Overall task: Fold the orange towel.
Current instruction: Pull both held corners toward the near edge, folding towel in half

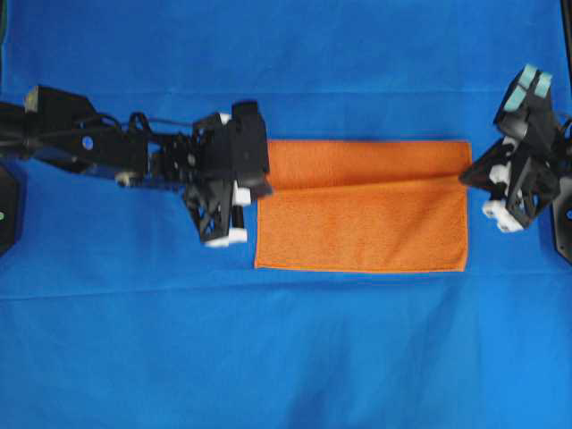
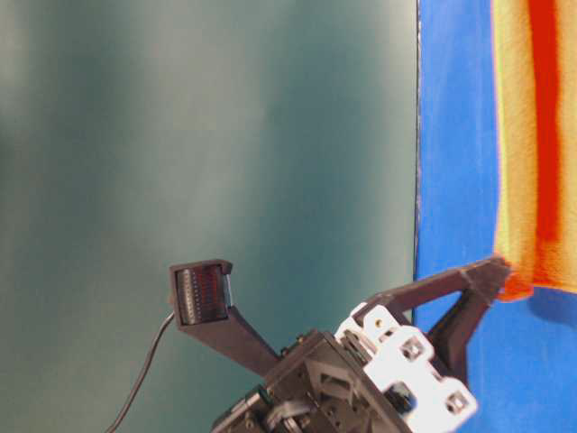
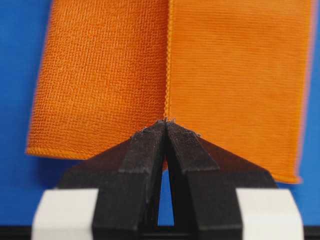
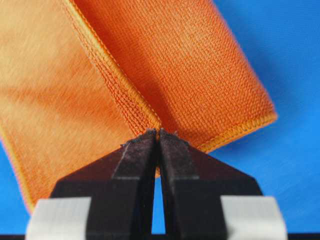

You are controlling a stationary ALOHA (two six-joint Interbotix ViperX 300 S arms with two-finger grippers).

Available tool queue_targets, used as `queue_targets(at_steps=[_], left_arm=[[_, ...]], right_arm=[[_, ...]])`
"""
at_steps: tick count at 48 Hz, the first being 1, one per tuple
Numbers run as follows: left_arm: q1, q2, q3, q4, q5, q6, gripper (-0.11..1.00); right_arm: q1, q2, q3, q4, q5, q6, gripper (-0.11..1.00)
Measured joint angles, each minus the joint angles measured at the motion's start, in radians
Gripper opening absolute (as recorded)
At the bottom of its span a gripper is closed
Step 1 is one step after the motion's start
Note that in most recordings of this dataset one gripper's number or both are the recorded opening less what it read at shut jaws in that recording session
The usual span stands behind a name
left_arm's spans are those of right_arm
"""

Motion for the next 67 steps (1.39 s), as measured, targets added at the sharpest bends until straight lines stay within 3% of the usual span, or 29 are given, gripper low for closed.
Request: queue_targets(at_steps=[17,25,49,59,61,67], left_arm=[[-0.115,0.037,-0.005,0.0,0.0,-0.107,0.0],[-0.147,0.048,-0.005,0.0,0.0,-0.127,0.0],[-0.149,0.086,-0.005,0.0,-0.014,-0.126,0.0],[-0.15,0.086,-0.005,0.0,-0.026,-0.127,0.01],[-0.15,0.086,-0.005,0.0,-0.028,-0.126,0.03],[-0.15,0.086,-0.005,0.0,-0.028,-0.124,0.26]], right_arm=[[0.255,0.072,-0.005,0.006,0.005,0.193,0.01],[0.325,0.117,-0.017,0.006,-0.014,0.244,0.01],[0.382,0.233,-0.064,0.008,-0.057,0.275,0.01],[0.402,0.25,-0.075,0.034,-0.043,0.318,0.03],[0.413,0.25,-0.075,0.034,-0.043,0.327,0.09],[0.436,0.252,-0.075,0.035,-0.041,0.344,0.46]])
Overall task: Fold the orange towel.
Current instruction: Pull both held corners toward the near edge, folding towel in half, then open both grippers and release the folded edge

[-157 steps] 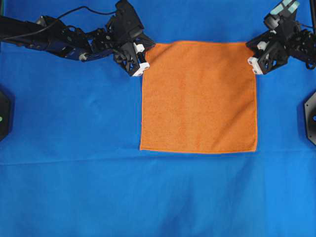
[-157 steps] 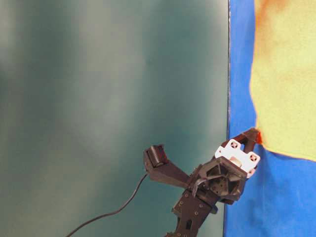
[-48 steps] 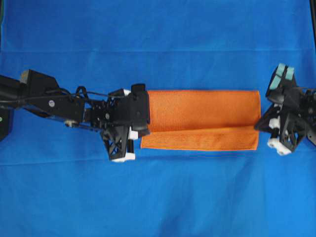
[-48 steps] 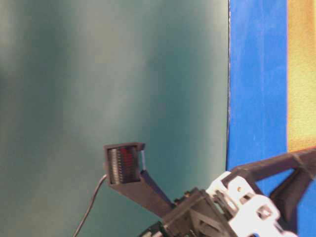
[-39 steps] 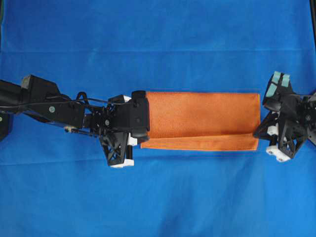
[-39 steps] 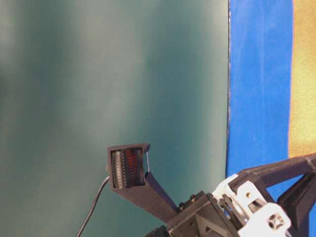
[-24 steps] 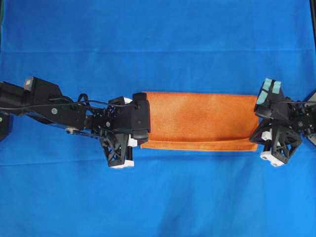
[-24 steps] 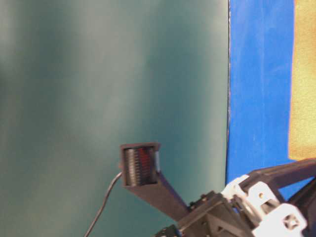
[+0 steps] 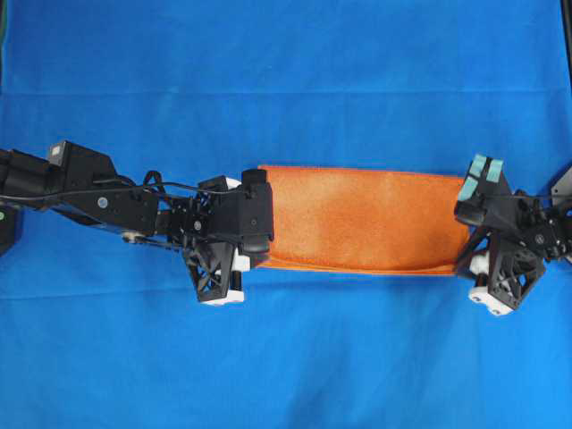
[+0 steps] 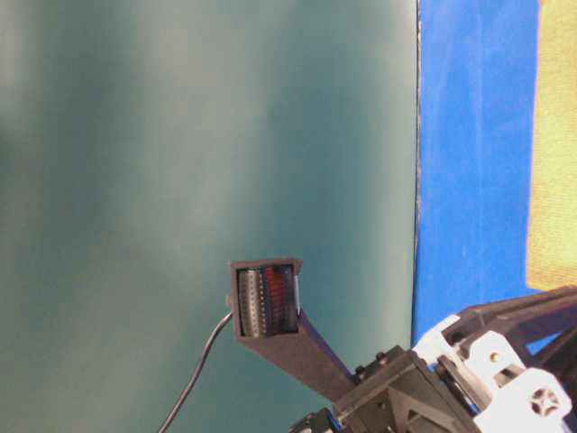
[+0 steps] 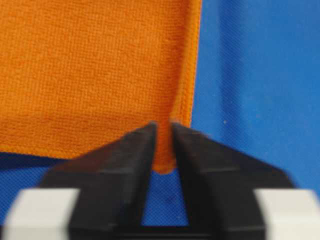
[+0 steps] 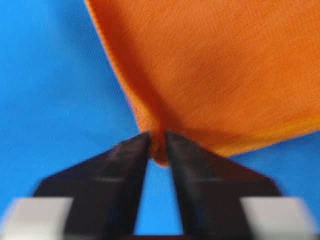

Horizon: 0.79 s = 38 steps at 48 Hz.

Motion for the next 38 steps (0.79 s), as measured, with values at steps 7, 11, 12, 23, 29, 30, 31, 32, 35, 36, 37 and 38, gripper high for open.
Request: queue_targets(at_steps=[7,11,12,23,29,30,31,32,35,36,37,38], left_arm=[[0.0,-0.005,0.0,0.0,0.003,0.009,0.67],[0.005,-0.032,0.003,0.0,0.018,0.023,0.81],[0.008,-0.041,0.003,0.0,0.021,0.029,0.81],[0.086,-0.121,0.012,0.0,0.043,0.118,0.77],[0.149,-0.124,0.012,0.0,0.04,0.14,0.77],[0.156,-0.124,0.012,0.0,0.038,0.141,0.77],[0.163,-0.124,0.012,0.0,0.037,0.143,0.77],[0.169,-0.124,0.012,0.0,0.035,0.143,0.77],[0.189,-0.124,0.012,0.0,0.028,0.143,0.77],[0.196,-0.124,0.012,0.0,0.025,0.143,0.77],[0.202,-0.124,0.012,0.0,0.02,0.143,0.77],[0.21,-0.123,0.012,0.0,0.015,0.143,0.77]], right_arm=[[0.002,-0.003,-0.003,-0.017,0.008,0.0,0.63],[0.002,-0.021,-0.011,-0.051,0.026,0.0,0.58],[0.0,-0.029,-0.014,-0.061,0.032,0.0,0.58],[-0.107,-0.161,-0.021,-0.236,0.112,0.0,0.59],[-0.225,-0.232,-0.012,-0.325,0.143,0.0,0.59],[-0.247,-0.239,-0.011,-0.334,0.147,0.0,0.59],[-0.265,-0.245,-0.009,-0.344,0.152,0.0,0.59],[-0.281,-0.252,-0.008,-0.351,0.155,0.0,0.59],[-0.322,-0.259,-0.003,-0.373,0.175,0.0,0.59],[-0.334,-0.259,-0.003,-0.377,0.179,0.0,0.59],[-0.344,-0.258,-0.003,-0.382,0.184,0.0,0.59],[-0.354,-0.256,-0.003,-0.385,0.187,0.0,0.59]])
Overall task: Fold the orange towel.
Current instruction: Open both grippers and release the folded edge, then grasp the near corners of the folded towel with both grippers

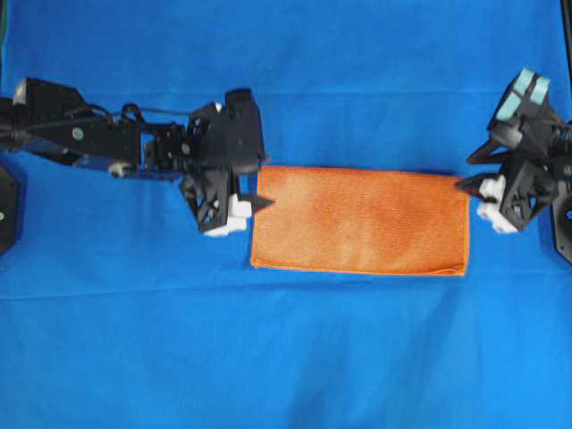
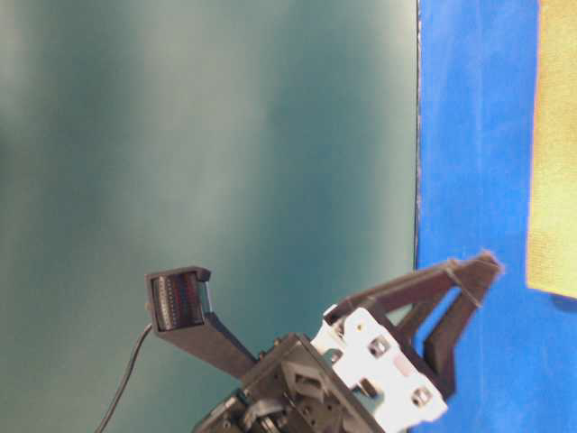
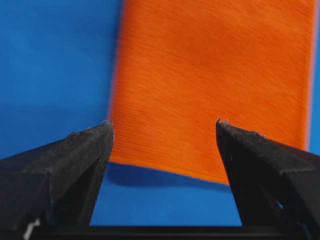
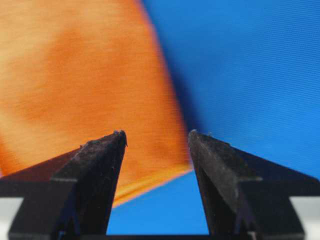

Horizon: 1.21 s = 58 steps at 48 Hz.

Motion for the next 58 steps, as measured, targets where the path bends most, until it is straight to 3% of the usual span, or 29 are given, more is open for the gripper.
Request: queue_targets(at_steps=[12,27,47,53,58], left_arm=[[0.025,0.057,0.0,0.0,-0.101,0.003,0.77],[0.069,0.19,-0.011,0.0,-0.129,0.003,0.76],[0.072,0.21,-0.014,0.0,-0.115,0.003,0.73],[0.074,0.213,-0.029,0.0,-0.091,0.005,0.63],[0.066,0.218,-0.043,0.0,-0.058,0.008,0.41]], right_arm=[[-0.012,0.109,0.0,-0.029,-0.031,0.0,0.59],[-0.028,0.302,0.0,-0.031,-0.132,0.002,0.58],[-0.028,0.319,0.003,-0.029,-0.163,0.002,0.56],[-0.028,0.319,0.003,-0.031,-0.163,-0.002,0.42],[-0.028,0.319,0.005,-0.031,-0.163,-0.006,0.12]])
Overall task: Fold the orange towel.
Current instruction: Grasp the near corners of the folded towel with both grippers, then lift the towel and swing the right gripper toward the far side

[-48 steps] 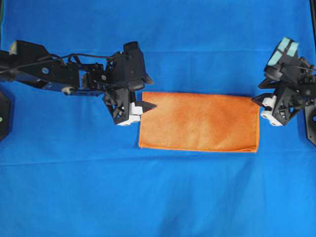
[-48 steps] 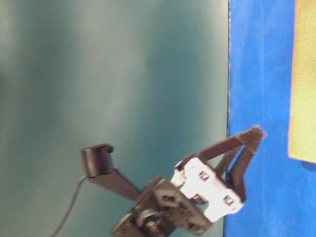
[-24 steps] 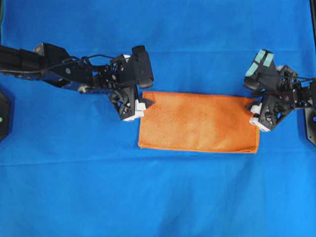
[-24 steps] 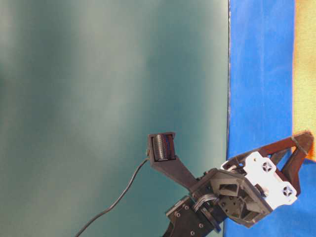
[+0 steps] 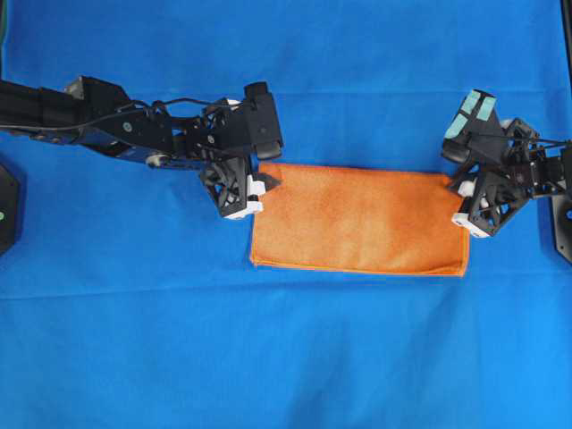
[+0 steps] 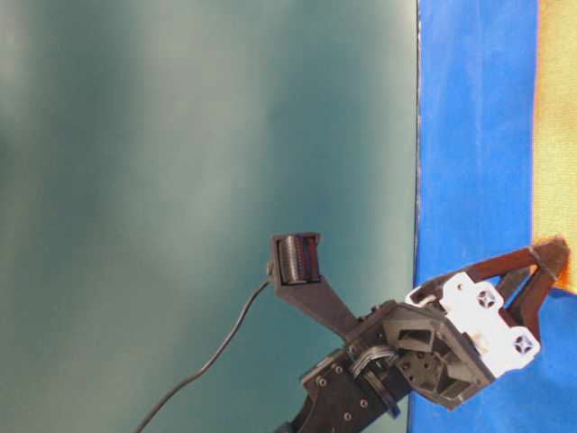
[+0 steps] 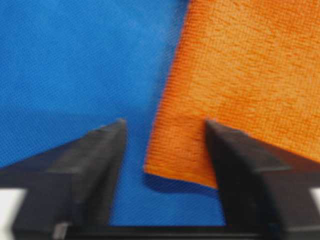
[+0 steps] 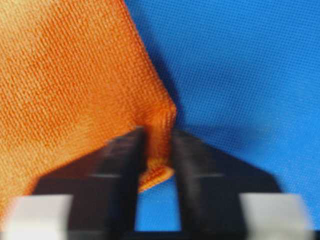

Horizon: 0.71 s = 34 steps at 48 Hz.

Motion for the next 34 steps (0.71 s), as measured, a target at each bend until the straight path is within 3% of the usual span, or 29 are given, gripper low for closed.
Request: queue_targets(at_steps=[2,6,10,24,34], left_arm=[[-0.009,0.0,-0.008,-0.002,0.018,0.005,0.31],[-0.015,0.0,-0.015,0.0,0.044,0.011,0.13],[-0.015,0.0,-0.021,-0.002,0.06,0.014,0.04],[-0.015,-0.005,-0.032,-0.002,0.092,0.025,0.03],[-0.008,-0.078,-0.054,-0.002,0.21,0.02,0.03]], right_arm=[[0.0,0.0,-0.002,0.0,0.0,-0.002,0.02],[0.0,0.0,0.0,0.0,-0.003,-0.005,0.02],[0.0,0.0,0.0,0.0,-0.006,-0.006,0.02],[0.0,-0.012,0.0,0.0,-0.015,-0.006,0.02],[0.0,-0.127,-0.025,0.0,0.048,-0.006,0.02]])
